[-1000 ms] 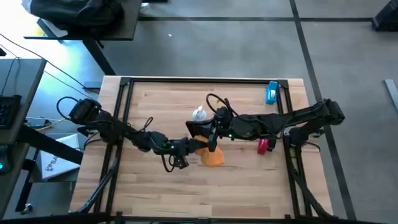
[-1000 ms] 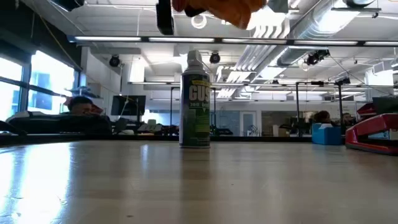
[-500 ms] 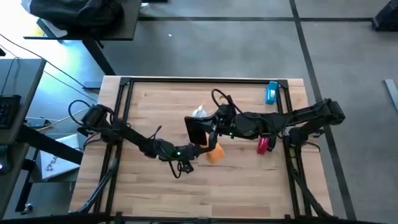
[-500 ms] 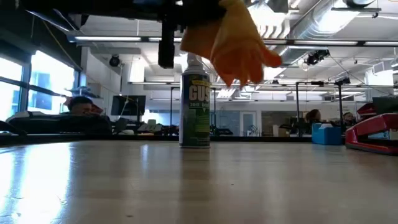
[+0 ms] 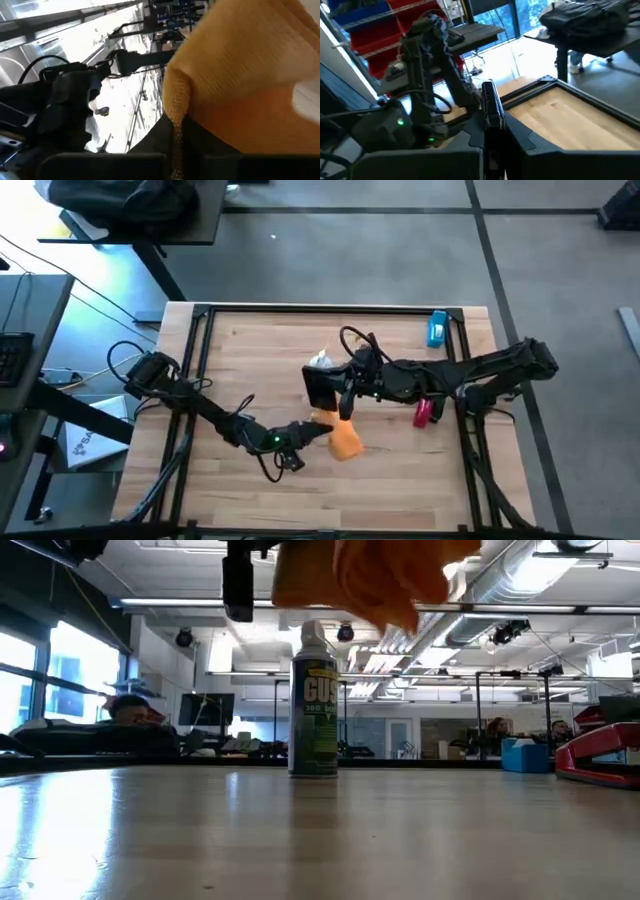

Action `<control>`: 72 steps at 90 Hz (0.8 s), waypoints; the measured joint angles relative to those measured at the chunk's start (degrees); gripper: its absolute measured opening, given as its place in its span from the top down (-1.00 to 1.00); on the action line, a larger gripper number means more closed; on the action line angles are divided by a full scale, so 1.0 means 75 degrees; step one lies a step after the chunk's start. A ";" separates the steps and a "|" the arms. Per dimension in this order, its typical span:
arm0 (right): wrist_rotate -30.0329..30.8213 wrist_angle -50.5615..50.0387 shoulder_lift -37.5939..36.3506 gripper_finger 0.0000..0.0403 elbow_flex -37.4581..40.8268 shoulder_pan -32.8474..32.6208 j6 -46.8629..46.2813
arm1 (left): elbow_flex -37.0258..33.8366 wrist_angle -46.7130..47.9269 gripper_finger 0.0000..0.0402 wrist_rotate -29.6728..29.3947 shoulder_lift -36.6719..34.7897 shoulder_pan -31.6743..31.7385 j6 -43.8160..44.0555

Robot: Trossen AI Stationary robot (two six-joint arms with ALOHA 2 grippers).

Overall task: Apply microfiber cloth
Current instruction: Wipe the black cellphone using the green microfiber cloth

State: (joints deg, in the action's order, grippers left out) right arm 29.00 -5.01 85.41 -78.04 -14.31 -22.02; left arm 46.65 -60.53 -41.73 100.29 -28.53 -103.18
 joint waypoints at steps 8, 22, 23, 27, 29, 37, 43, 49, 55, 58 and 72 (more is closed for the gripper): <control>-0.0100 -0.0037 -0.0003 0.97 0.0001 0.0001 -0.0020 | 0.0000 -0.0324 1.00 0.0087 -0.0152 0.0115 -0.0401; -0.0147 -0.0050 0.0003 0.97 0.0003 -0.0088 -0.0031 | 0.0006 -0.0529 1.00 0.0160 -0.0318 0.0544 -0.1179; -0.0140 -0.0050 0.0004 0.97 0.0003 -0.0095 -0.0026 | 0.0006 -0.0517 1.00 0.0168 -0.0323 0.0572 -0.1208; -0.0130 -0.0050 0.0006 0.97 0.0003 -0.0130 -0.0018 | 0.0006 -0.0522 1.00 0.0231 -0.0328 0.0703 -0.1325; -0.0128 -0.0050 0.0006 0.97 0.0003 -0.0140 -0.0007 | 0.0006 -0.0530 1.00 0.0258 -0.0332 0.0766 -0.1403; -0.0109 -0.0091 0.0006 0.97 0.0003 -0.0152 0.0061 | 0.0006 -0.0522 1.00 0.0362 -0.0333 0.1003 -0.1708; -0.0105 -0.0160 0.0006 0.97 0.0003 -0.0157 0.0058 | 0.0001 -0.0537 1.00 0.0486 -0.0333 0.1121 -0.1734; -0.0108 -0.0258 0.0006 0.97 0.0003 -0.0165 -0.0020 | 0.0000 -0.0648 1.00 0.0619 -0.0363 0.1171 -0.1736; -0.0130 -0.0286 0.0006 0.97 0.0003 -0.0177 -0.0072 | -0.0003 -0.0674 1.00 0.0649 -0.0509 0.1174 -0.1921; -0.0158 -0.0297 0.0006 0.97 0.0003 -0.0177 -0.0093 | -0.0003 -0.0705 1.00 0.0646 -0.0607 0.1174 -0.2043; -0.0236 -0.0297 0.0006 0.97 0.0003 -0.0183 -0.0269 | -0.0003 -0.0728 1.00 0.0618 -0.1199 0.1177 -0.2434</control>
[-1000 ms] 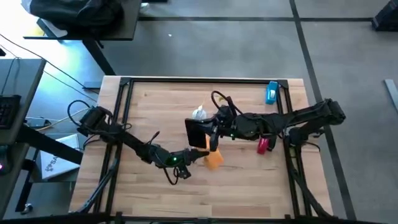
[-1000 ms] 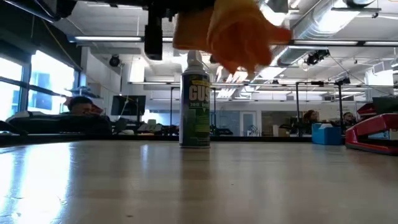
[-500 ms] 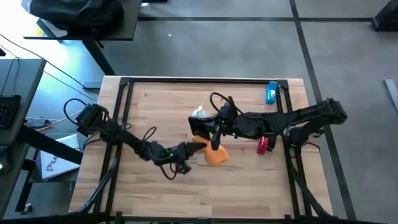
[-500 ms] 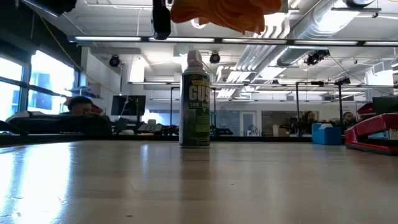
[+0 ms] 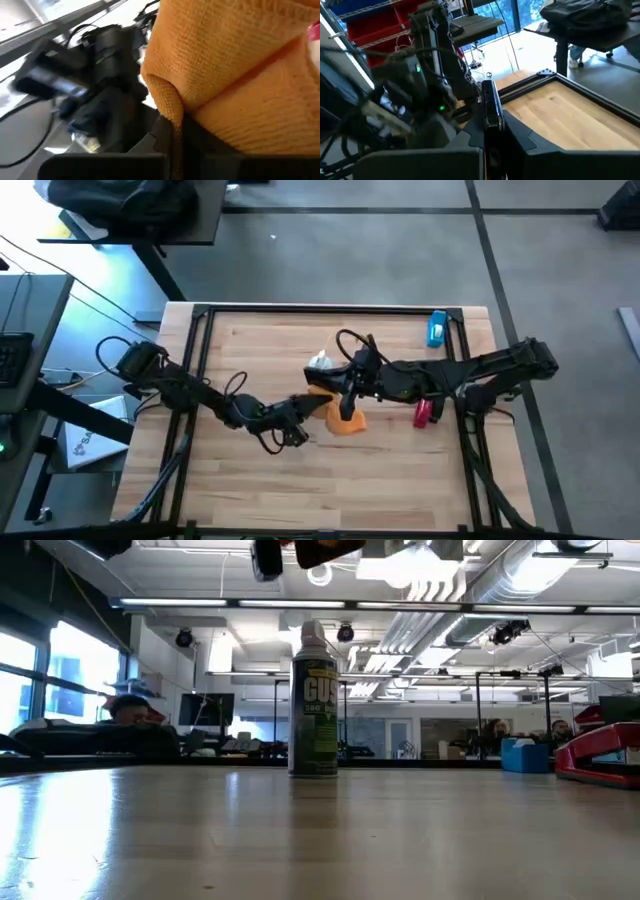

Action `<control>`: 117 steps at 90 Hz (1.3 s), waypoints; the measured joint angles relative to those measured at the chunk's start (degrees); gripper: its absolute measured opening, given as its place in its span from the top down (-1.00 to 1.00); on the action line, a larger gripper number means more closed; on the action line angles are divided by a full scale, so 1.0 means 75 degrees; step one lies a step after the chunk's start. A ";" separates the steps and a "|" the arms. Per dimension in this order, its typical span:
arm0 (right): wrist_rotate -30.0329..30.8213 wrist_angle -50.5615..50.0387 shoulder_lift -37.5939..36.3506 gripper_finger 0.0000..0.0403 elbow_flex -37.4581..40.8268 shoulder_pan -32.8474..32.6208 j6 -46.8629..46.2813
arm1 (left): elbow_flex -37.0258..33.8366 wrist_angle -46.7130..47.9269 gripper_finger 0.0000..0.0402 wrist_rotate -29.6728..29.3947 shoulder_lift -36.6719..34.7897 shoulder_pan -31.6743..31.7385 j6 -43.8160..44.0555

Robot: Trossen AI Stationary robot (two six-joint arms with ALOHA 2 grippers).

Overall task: Apply microfiber cloth
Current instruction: Wipe the black cellphone using the green microfiber cloth

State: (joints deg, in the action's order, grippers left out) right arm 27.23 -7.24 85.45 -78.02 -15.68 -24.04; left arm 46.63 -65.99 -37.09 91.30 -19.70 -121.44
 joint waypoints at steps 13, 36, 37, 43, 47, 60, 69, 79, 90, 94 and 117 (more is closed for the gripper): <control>-0.0067 0.0081 0.0003 0.97 0.0001 -0.0006 -0.0195 | 0.0000 0.0142 1.00 0.0091 -0.0569 0.0026 -0.0100; -0.0146 0.0208 0.0015 0.97 0.0029 -0.0006 0.0009 | 0.0014 0.1183 1.00 0.0086 -0.0861 0.0058 0.1039; -0.0144 0.0206 0.0017 0.97 0.0029 -0.0006 0.0027 | 0.0016 0.1213 1.00 0.0081 -0.0849 0.0058 0.1111; -0.0150 0.0192 0.0023 0.97 0.0040 -0.0009 0.0086 | 0.0028 0.1330 1.00 0.0075 -0.0746 0.0061 0.1554; -0.0150 0.0186 0.0027 0.97 0.0041 -0.0009 0.0100 | 0.0032 0.1371 1.00 0.0075 -0.0677 0.0064 0.1804; -0.0124 0.0261 0.0038 0.97 0.0041 -0.0009 0.0149 | 0.0035 0.1497 1.00 0.0048 -0.0408 0.0008 0.2442; -0.0042 0.0314 0.0038 0.97 0.0041 -0.0012 0.0225 | 0.0033 0.1572 1.00 -0.0134 -0.0190 -0.0087 0.2709; -0.0039 0.0384 0.0038 0.97 0.0041 0.0004 0.0267 | 0.0032 0.1591 1.00 -0.0451 0.0003 -0.0226 0.3034; -0.0041 0.0534 -0.0011 0.97 0.0041 0.0006 0.0326 | 0.0029 0.1795 1.00 -0.0824 0.0191 -0.0447 0.3617; -0.0046 0.0603 -0.0043 0.97 0.0041 0.0006 0.0362 | 0.0021 0.1865 1.00 -0.0938 0.0277 -0.0541 0.3788; -0.0173 0.1065 -0.0282 0.97 -0.0017 -0.0012 0.0432 | -0.0013 0.1954 1.00 -0.1725 0.0893 -0.0904 0.3978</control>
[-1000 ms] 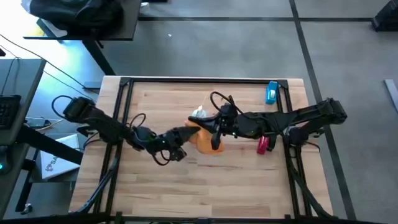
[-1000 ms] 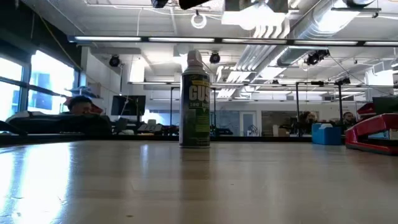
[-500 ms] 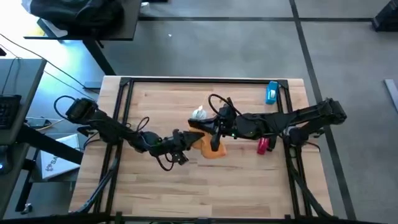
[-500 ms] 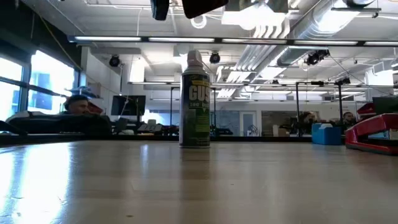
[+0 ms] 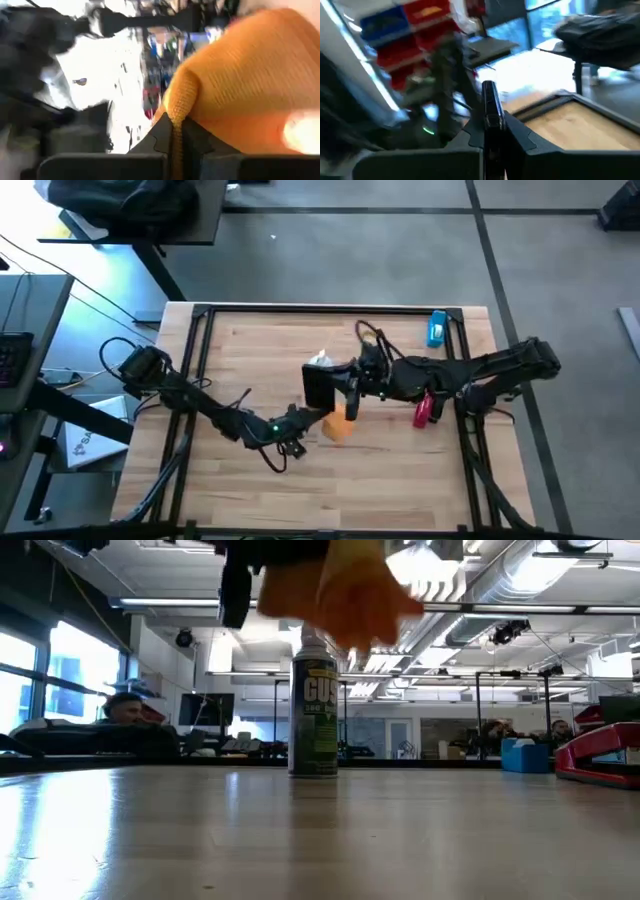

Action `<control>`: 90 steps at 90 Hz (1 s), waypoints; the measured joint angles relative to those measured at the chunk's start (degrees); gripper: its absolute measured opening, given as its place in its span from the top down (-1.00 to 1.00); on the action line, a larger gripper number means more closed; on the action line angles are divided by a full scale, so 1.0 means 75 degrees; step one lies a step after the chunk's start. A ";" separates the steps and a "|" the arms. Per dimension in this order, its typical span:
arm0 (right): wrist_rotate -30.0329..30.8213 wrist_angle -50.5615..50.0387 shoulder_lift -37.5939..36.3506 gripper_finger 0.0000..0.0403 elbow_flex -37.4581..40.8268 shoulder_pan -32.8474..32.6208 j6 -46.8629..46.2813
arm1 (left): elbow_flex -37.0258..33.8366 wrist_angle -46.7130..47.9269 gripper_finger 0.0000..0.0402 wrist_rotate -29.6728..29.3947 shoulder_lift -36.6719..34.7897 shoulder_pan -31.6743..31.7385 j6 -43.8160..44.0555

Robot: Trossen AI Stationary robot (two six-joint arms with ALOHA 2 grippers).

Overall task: Apply microfiber cloth
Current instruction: Wipe the black cellphone using the green microfiber cloth

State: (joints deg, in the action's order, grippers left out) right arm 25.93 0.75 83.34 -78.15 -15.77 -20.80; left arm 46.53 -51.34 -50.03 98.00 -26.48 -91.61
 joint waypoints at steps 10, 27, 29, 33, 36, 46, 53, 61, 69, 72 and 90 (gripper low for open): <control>-0.0067 -0.0087 -0.0016 0.97 0.0003 0.0009 0.0161 | 0.0001 -0.0022 1.00 -0.0094 0.0056 -0.0147 0.0008; -0.0004 -0.0671 -0.0036 0.97 0.0014 0.0035 0.0252 | 0.0005 -0.0189 1.00 -0.0059 -0.0137 -0.0505 -0.0250; -0.0009 -0.0724 -0.0034 0.97 0.0017 0.0035 0.0319 | 0.0005 -0.0179 1.00 -0.0083 -0.0167 -0.0539 -0.0301; -0.0032 -0.0788 -0.0030 0.97 0.0017 0.0036 0.0463 | 0.0005 -0.0187 1.00 -0.0096 -0.0235 -0.0578 -0.0379; -0.0109 -0.0803 -0.0030 0.97 0.0017 0.0042 0.0580 | 0.0005 -0.0186 1.00 -0.0095 -0.0313 -0.0594 -0.0408; -0.0389 -0.0794 -0.0030 0.97 0.0017 0.0033 0.0633 | 0.0010 -0.0241 1.00 0.0031 -0.0549 -0.0506 -0.0397; -0.0386 -0.0829 -0.0014 0.97 0.0017 -0.0006 0.0609 | 0.0010 -0.0306 1.00 0.0150 -0.0641 -0.0434 -0.0426; -0.0446 -0.0867 -0.0013 0.97 0.0017 -0.0012 0.0578 | 0.0010 -0.0338 1.00 0.0219 -0.0769 -0.0280 -0.0634; -0.0560 -0.0875 -0.0013 0.97 0.0017 0.0004 0.0618 | 0.0013 -0.0348 1.00 0.0206 -0.0828 -0.0071 -0.0888; -0.0596 -0.0894 -0.0013 0.97 0.0017 0.0015 0.0618 | 0.0013 -0.0343 1.00 0.0211 -0.0830 -0.0014 -0.0994; -0.0609 -0.1053 -0.0012 0.97 0.0017 0.0006 0.0528 | 0.0010 -0.0740 1.00 0.0427 -0.0860 0.0217 -0.2046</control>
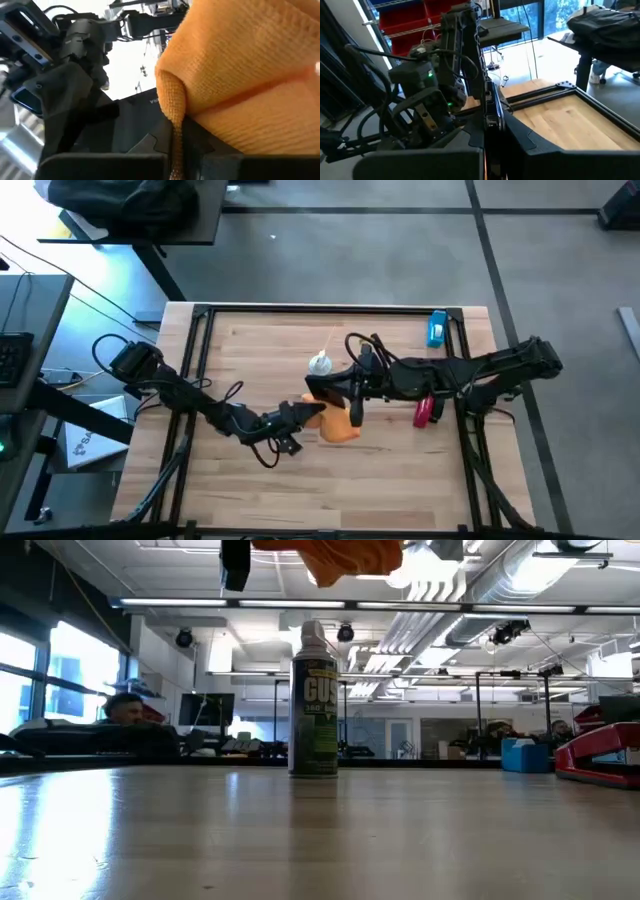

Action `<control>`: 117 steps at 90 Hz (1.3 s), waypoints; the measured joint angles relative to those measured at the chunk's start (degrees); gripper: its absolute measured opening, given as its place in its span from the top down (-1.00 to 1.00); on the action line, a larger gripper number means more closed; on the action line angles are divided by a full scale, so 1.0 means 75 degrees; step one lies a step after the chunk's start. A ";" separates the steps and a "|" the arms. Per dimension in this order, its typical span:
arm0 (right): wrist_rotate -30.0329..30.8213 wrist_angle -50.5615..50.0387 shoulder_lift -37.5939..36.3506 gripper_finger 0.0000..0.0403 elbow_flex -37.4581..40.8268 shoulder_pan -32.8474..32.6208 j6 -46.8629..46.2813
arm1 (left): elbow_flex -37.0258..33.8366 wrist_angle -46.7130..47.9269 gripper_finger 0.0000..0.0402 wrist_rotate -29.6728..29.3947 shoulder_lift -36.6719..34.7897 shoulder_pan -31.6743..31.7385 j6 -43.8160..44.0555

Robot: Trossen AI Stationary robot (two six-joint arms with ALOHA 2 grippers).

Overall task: Apply microfiber cloth
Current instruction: Wipe the black cellphone using the green microfiber cloth

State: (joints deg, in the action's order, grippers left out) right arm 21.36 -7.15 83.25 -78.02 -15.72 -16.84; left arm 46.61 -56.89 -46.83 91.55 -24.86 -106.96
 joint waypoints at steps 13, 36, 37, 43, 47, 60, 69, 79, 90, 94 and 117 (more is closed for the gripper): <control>-0.0010 -0.0093 0.0028 0.97 0.0000 -0.0065 -0.0104 | 0.0000 -0.0491 1.00 0.0123 -0.0079 0.0043 -0.0917; -0.0147 -0.0352 0.0037 0.97 0.0000 -0.0205 -0.0237 | 0.0001 -0.1008 1.00 0.0566 -0.0673 -0.0001 -0.1995; -0.0159 -0.0390 0.0037 0.97 0.0000 -0.0211 -0.0244 | 0.0002 -0.1029 1.00 0.0589 -0.0719 -0.0001 -0.1998; -0.0189 -0.0435 0.0044 0.97 0.0009 -0.0255 -0.0323 | 0.0006 -0.1010 1.00 0.0698 -0.0969 -0.0001 -0.2004; -0.0279 -0.0509 0.0045 0.97 0.0009 -0.0266 -0.0381 | 0.0006 -0.0964 1.00 0.0788 -0.1113 0.0015 -0.2024; -0.0721 -0.0532 0.0058 0.97 0.0015 -0.0319 -0.0405 | 0.0030 -0.0915 1.00 0.0734 -0.1486 0.0168 -0.1966; -0.0673 -0.0321 0.0066 0.97 0.0023 -0.0353 -0.0315 | 0.0028 -0.0430 1.00 0.0608 -0.1459 0.0214 -0.1607; -0.0479 -0.0221 0.0066 0.97 0.0020 -0.0344 -0.0172 | 0.0012 -0.0386 1.00 0.0592 -0.1422 0.0173 -0.1381; -0.0326 -0.0315 0.0065 0.97 0.0020 -0.0282 -0.0291 | 0.0015 -0.0746 1.00 0.0597 -0.1454 -0.0046 -0.1635; -0.0292 -0.0368 0.0065 0.97 0.0020 -0.0246 -0.0344 | 0.0015 -0.0961 1.00 0.0600 -0.1457 -0.0121 -0.1814; 0.0044 -0.0320 0.0060 0.97 0.0020 -0.0212 -0.0338 | 0.0015 -0.0580 1.00 0.0680 -0.1457 -0.0513 -0.1415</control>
State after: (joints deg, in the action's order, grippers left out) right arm 21.69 -9.55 83.70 -77.87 -17.31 -19.38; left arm 46.72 -61.24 -41.73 80.62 -28.71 -117.57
